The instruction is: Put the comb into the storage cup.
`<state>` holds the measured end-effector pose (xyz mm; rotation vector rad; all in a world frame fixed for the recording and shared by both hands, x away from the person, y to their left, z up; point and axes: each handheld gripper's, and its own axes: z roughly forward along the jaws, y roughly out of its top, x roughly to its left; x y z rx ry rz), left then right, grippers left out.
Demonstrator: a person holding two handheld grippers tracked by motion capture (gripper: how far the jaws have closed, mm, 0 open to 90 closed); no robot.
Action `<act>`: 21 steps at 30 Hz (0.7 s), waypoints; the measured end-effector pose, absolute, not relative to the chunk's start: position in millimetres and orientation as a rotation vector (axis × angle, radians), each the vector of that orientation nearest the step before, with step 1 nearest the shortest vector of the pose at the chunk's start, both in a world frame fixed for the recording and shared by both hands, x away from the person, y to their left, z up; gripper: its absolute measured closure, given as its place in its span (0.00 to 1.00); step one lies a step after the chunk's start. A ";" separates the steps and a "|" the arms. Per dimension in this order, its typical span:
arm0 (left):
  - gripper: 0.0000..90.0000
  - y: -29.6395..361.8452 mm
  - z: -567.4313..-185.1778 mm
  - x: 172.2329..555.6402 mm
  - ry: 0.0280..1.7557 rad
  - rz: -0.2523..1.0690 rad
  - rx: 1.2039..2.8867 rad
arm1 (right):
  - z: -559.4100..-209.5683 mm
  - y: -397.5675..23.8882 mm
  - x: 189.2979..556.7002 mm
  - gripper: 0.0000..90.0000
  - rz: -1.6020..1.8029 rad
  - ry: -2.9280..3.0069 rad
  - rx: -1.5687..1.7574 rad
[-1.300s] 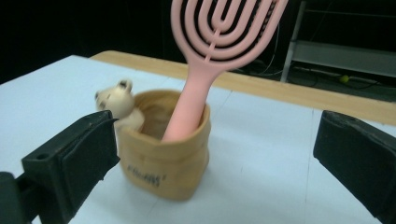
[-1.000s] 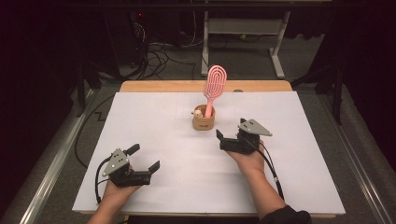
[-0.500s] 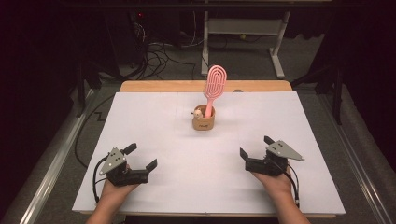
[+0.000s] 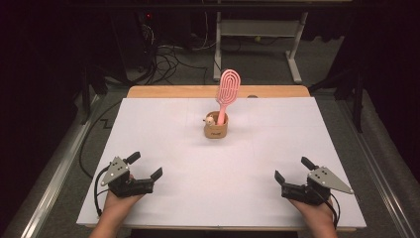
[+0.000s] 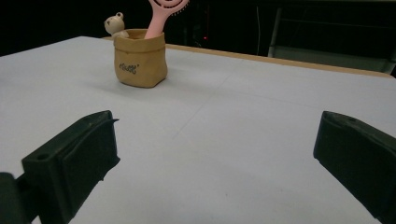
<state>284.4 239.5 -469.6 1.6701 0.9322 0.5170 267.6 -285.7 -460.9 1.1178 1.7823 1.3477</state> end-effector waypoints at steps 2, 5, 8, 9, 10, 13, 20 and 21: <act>0.00 240.9 -470.3 284.6 0.939 0.521 1.667 | -460.7 -293.7 261.7 0.00 1.362 1.766 1.120; 0.00 242.3 -470.9 284.8 0.950 0.518 1.663 | -460.9 -298.5 258.0 0.00 1.382 1.764 1.126; 0.00 241.1 -471.8 284.8 0.948 0.525 1.676 | -460.9 -303.2 251.8 0.00 1.393 1.755 1.103; 0.00 240.5 -472.0 284.9 0.948 0.523 1.680 | -460.5 -304.3 251.1 0.00 1.389 1.755 1.097; 0.00 240.1 -471.9 284.7 0.945 0.523 1.683 | -460.0 -304.9 250.9 0.00 1.397 1.750 1.105; 0.00 238.6 -471.0 282.1 0.942 0.520 1.676 | -458.8 -305.8 253.9 0.00 1.403 1.741 1.111; 0.00 238.5 -468.2 277.4 0.933 0.529 1.671 | -459.5 -304.1 252.9 0.00 1.393 1.745 1.106; 0.00 238.6 -468.0 277.3 0.932 0.532 1.671 | -459.6 -303.8 252.7 0.00 1.391 1.746 1.106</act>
